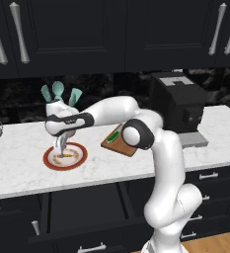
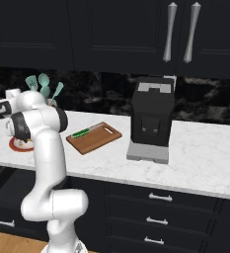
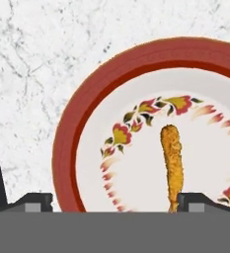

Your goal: Pick up the knife from the drawer and place it on the cutting board. Then place the meat from the plate to the cutting board.

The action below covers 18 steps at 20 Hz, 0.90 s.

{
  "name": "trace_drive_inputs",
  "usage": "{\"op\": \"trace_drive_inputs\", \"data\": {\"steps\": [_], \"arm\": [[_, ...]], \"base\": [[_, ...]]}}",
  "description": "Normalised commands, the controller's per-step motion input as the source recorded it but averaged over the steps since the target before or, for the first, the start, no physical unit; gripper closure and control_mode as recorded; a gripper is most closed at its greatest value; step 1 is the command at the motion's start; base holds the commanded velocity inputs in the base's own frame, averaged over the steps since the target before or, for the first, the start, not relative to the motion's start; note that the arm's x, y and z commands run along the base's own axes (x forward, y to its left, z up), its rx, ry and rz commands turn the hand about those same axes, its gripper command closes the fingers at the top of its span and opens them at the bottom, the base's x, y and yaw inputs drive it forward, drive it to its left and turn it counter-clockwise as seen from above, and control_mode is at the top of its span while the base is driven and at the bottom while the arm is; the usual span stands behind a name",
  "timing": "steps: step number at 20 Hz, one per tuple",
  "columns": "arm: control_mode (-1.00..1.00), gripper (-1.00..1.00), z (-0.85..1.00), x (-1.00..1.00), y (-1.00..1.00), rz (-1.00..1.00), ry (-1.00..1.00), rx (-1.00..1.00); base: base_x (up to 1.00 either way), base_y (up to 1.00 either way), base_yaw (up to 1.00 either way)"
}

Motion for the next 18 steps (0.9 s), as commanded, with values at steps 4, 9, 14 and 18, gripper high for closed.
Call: {"op": "trace_drive_inputs", "data": {"steps": [4, 9, 14, 18], "arm": [[-1.0, -1.0, -0.15, 0.35, 0.0, 0.0, 0.0, 0.0], [-1.0, -1.0, -0.12, 0.24, 0.0, 0.0, -0.02, -0.02], [-1.0, -1.0, -0.14, 0.04, 0.07, 0.0, 0.0, 0.0], [-1.0, -1.0, -0.15, 0.0, 0.1, 0.0, 0.0, 0.0]], "base": [[0.0, 0.0, 0.0], [0.0, 0.0, 0.0], [0.0, 0.0, 0.0], [0.0, 0.0, 0.0]]}}
